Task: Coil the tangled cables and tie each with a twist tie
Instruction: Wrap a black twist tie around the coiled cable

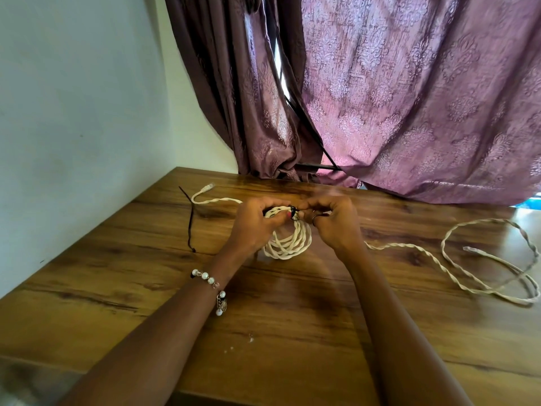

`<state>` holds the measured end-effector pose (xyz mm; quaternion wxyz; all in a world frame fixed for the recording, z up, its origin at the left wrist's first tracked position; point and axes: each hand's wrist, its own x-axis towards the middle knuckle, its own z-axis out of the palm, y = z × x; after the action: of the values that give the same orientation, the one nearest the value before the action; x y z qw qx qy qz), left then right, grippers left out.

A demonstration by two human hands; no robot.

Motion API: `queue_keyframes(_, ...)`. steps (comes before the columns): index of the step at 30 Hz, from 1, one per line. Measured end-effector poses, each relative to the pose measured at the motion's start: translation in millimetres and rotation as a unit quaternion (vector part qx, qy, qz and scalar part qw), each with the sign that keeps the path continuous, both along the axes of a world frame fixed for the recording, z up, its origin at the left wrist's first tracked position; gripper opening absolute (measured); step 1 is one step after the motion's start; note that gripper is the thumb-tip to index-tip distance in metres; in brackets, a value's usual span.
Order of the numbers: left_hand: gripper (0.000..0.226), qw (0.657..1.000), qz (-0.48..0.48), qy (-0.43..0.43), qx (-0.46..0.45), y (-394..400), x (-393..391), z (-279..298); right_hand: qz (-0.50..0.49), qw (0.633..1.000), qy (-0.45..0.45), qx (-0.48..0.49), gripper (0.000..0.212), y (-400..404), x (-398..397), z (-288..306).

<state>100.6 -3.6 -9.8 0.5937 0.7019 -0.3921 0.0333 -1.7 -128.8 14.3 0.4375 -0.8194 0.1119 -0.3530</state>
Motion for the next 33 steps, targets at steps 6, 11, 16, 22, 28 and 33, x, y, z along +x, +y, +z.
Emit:
queue_keyframes(6,0.025,0.999,-0.036,-0.006,0.003,3,3,1,0.021,0.997,0.015,0.077,0.022,-2,-2,1)
queue_keyframes(11,0.030,0.998,-0.064,-0.011,0.016,5,2,3,0.006,0.993,0.015,0.120,0.018,3,-8,9)
queue_keyframes(16,0.029,0.997,-0.070,-0.033,0.024,5,-4,8,-0.035,0.989,0.018,0.140,0.030,6,-7,15)
queue_keyframes(22,0.031,0.996,-0.066,-0.057,0.027,7,-8,10,-0.061,0.989,0.009,0.134,0.027,7,-7,12)
queue_keyframes(28,0.029,0.991,-0.046,-0.119,0.027,5,-11,10,-0.072,0.992,0.005,0.104,0.029,7,-3,8)
queue_keyframes(33,0.031,0.997,-0.017,-0.081,0.010,5,-4,7,-0.034,0.991,-0.016,0.127,0.025,8,-2,8)
